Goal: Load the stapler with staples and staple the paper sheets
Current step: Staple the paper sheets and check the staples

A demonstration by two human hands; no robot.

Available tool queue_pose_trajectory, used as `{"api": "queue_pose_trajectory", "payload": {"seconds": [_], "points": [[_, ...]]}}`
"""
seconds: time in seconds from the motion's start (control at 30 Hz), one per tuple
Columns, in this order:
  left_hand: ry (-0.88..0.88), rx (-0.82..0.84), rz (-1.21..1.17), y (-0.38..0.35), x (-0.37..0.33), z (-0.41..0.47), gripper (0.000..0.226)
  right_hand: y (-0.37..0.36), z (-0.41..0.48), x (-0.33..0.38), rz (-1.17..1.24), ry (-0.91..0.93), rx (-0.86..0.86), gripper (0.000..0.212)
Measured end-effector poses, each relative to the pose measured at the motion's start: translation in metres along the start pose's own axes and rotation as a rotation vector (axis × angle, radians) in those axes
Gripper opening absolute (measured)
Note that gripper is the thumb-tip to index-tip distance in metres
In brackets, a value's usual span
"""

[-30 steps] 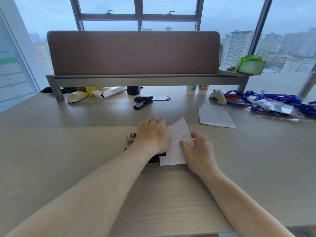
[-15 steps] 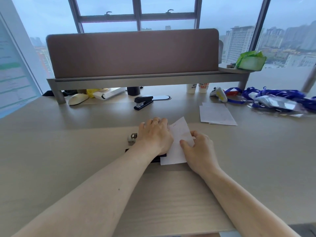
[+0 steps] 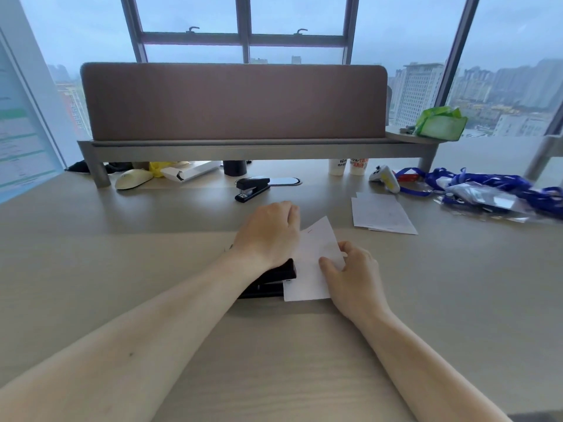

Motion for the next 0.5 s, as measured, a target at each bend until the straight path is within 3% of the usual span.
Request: {"api": "queue_pose_trajectory", "payload": {"seconds": [0.13, 0.5], "points": [[-0.009, 0.154, 0.042, -0.014, -0.010, -0.022, 0.042, 0.000, 0.000, 0.001, 0.005, 0.003, -0.005, 0.015], [0.047, 0.112, 0.118, 0.015, 0.042, -0.043, 0.047, 0.000, 0.003, -0.003, 0.029, -0.052, 0.000, 0.016]]}}
Point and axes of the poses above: each hand's wrist, its own z-axis towards the middle knuckle, its own y-axis out of the back of the hand, x = y × z, the point moved 7 cm from there along z, towards the middle knuckle, and after that the axes turned 14 degrees about -y, right-handed, at the moved point
